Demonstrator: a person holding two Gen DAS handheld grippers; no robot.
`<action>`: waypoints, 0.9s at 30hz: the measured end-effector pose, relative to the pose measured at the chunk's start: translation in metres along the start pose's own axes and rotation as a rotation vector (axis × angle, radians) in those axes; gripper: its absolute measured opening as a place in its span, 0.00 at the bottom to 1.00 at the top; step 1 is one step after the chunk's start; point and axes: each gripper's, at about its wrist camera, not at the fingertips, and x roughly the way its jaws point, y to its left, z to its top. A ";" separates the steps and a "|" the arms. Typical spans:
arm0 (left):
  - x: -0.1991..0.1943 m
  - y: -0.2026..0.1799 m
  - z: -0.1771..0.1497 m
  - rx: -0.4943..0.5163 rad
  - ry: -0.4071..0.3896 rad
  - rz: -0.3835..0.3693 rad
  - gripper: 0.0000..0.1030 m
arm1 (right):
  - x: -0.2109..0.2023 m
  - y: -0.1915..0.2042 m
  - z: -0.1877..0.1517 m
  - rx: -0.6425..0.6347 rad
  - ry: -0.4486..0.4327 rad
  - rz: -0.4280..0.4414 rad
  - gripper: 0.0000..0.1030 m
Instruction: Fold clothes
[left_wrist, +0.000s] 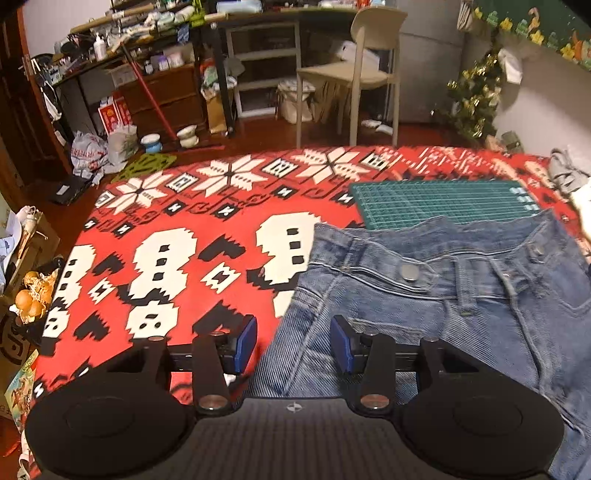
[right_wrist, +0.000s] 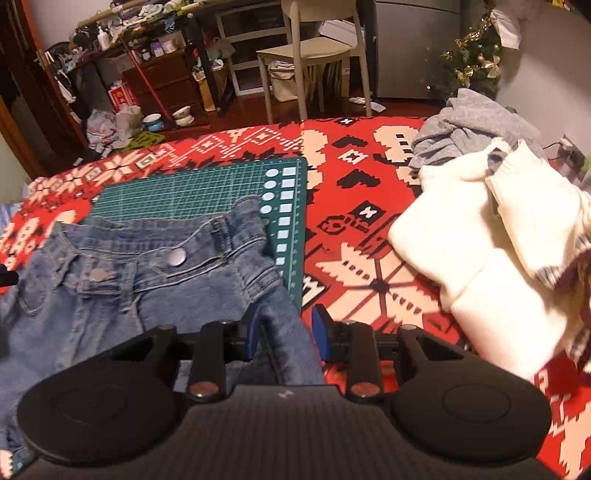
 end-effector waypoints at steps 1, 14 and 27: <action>0.004 0.002 0.000 -0.008 0.009 -0.013 0.45 | 0.004 0.000 0.000 0.014 0.000 0.000 0.41; 0.014 0.007 -0.016 -0.015 -0.025 -0.014 0.26 | 0.017 0.028 -0.005 -0.111 -0.051 -0.062 0.33; -0.007 -0.004 0.014 -0.025 -0.133 0.093 0.09 | 0.015 0.072 0.022 -0.276 -0.137 -0.146 0.09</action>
